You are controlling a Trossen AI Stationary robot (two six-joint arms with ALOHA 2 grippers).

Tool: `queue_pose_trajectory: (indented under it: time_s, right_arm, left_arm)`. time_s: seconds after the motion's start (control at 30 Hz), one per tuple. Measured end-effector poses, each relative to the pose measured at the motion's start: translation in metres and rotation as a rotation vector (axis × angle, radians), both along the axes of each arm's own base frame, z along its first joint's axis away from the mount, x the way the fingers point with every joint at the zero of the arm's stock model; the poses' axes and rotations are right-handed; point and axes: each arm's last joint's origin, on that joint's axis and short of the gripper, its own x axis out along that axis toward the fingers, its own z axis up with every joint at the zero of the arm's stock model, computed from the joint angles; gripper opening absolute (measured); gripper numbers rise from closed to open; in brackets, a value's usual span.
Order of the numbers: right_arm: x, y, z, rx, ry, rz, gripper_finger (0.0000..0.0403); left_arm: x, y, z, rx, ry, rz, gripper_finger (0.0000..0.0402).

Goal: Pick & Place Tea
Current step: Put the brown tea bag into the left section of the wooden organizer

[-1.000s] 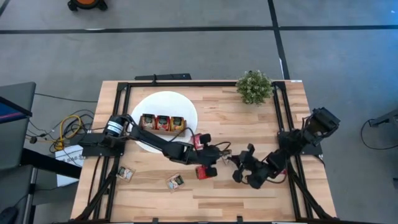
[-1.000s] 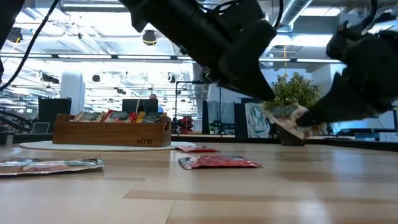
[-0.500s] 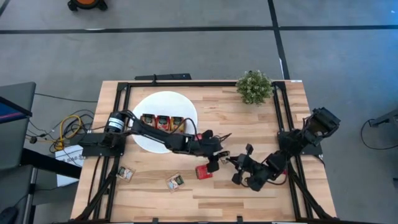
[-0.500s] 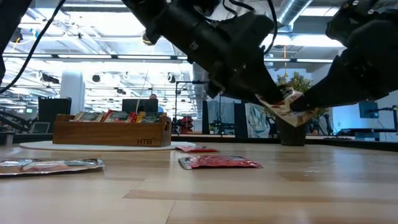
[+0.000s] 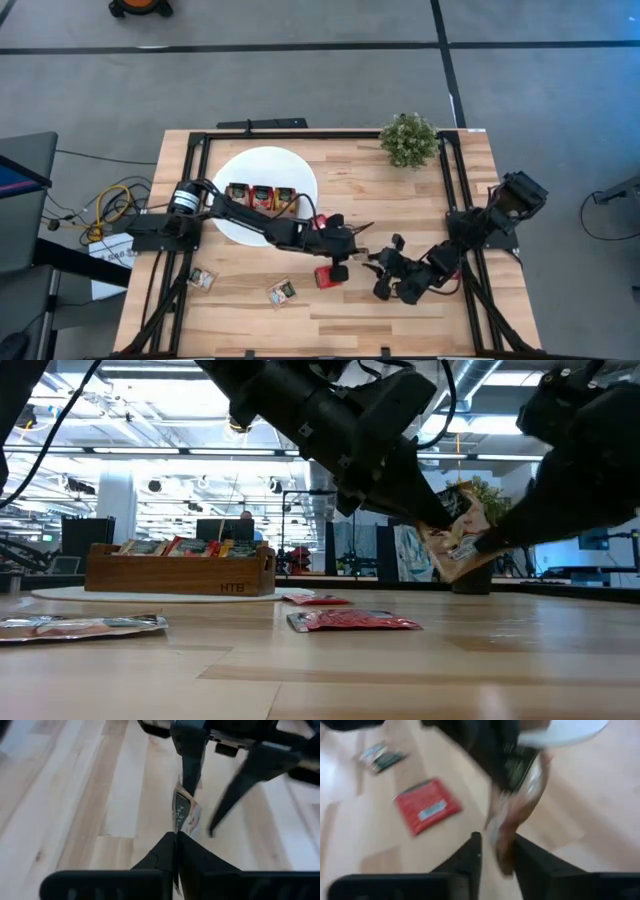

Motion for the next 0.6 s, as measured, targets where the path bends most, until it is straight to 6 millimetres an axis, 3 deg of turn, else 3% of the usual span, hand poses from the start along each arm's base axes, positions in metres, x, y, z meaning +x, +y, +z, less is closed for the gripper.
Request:
queue_pose_trajectory:
  time_s: [0.17,0.3,0.43,0.6]
  right_arm:
    - [-0.001,-0.008,0.000,0.130,0.084,-0.016,0.0173]
    - [0.001,-0.014,0.005,0.160,0.070,-0.069,0.0210]
    - [0.003,-0.018,0.009,0.165,0.054,-0.080,0.0216]
    - [0.005,-0.019,0.012,0.124,0.038,-0.059,0.0178]
  left_arm:
    - [-0.003,-0.008,-0.001,0.091,0.014,0.000,0.0002]
    - [-0.004,-0.014,-0.002,0.107,0.021,-0.013,0.0001]
    - [-0.006,-0.019,-0.003,0.138,0.030,-0.044,0.0000]
    - [-0.006,-0.021,-0.003,0.147,0.031,-0.054,0.0000]
